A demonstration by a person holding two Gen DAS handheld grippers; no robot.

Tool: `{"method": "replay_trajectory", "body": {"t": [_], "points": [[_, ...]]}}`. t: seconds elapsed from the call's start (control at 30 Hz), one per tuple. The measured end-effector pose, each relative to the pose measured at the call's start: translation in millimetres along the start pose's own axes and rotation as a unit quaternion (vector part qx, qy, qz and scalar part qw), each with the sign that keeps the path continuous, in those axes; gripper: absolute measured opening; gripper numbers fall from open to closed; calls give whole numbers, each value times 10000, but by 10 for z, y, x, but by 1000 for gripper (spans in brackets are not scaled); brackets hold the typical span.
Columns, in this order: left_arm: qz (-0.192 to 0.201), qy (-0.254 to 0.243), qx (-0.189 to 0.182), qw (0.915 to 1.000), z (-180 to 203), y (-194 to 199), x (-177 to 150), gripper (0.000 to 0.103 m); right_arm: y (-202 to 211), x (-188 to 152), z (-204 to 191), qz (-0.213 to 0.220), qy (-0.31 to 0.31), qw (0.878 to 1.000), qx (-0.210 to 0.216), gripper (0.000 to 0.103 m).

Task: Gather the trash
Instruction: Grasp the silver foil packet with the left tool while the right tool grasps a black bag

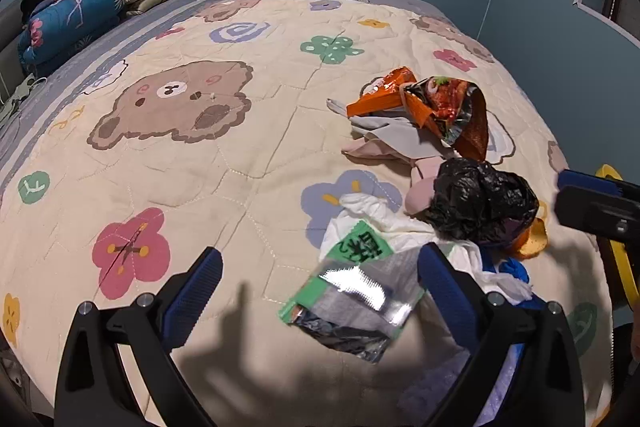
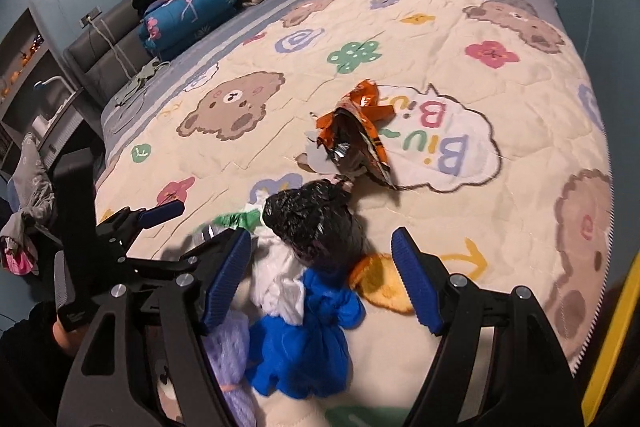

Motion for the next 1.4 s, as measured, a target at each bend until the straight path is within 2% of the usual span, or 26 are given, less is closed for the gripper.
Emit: {"method": "replay_trajectory", "body": {"t": [0.1, 0.2, 0.3, 0.43, 0.53, 0.6, 0.7, 0.9, 1.07, 1.4], "points": [[-58, -9, -180, 9998, 36, 10, -39, 95, -86, 31, -56, -35, 136, 9999, 67, 68], [49, -154, -304, 9994, 120, 77, -58, 95, -199, 34, -59, -128, 182, 9997, 52, 67], [-45, -262, -228, 9994, 148, 14, -85, 92, -327, 13, -5, -260, 63, 9996, 85, 61], [-363, -60, -449, 9983, 111, -89, -139, 75, -445, -39, 12, -381, 4, 9991, 179, 52], [-348, -50, -429, 9985, 91, -117, -124, 66, -498, -58, 11, -421, -8, 9989, 223, 46], [-405, 38, -463, 9981, 63, -142, -124, 51, -531, -72, 3, -478, 30, 9986, 200, 42], [-446, 22, -450, 9980, 58, -167, -138, 41, -557, -87, -7, -502, 128, 9986, 70, 37], [-356, -122, -458, 9982, 76, -104, -134, 25, -422, -22, 34, -224, -23, 9997, 138, 32], [-250, -98, -615, 9977, 80, 6, -113, 20, -181, 48, 108, 110, -331, 9984, 451, 32], [205, 181, -903, 9955, -18, 322, 8, 13, 254, 31, 272, 568, -879, 9920, 704, 32]]}}
Point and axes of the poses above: each gripper's, at about its wrist camera, not at the fingertips, and y roughly against the way its jaws point, z to its right, x to its top, the point moved 7 cm from there along -y, roughly the way its jaws point, and after that the axes turned 7 degrees about y, right-handed, at the moved point
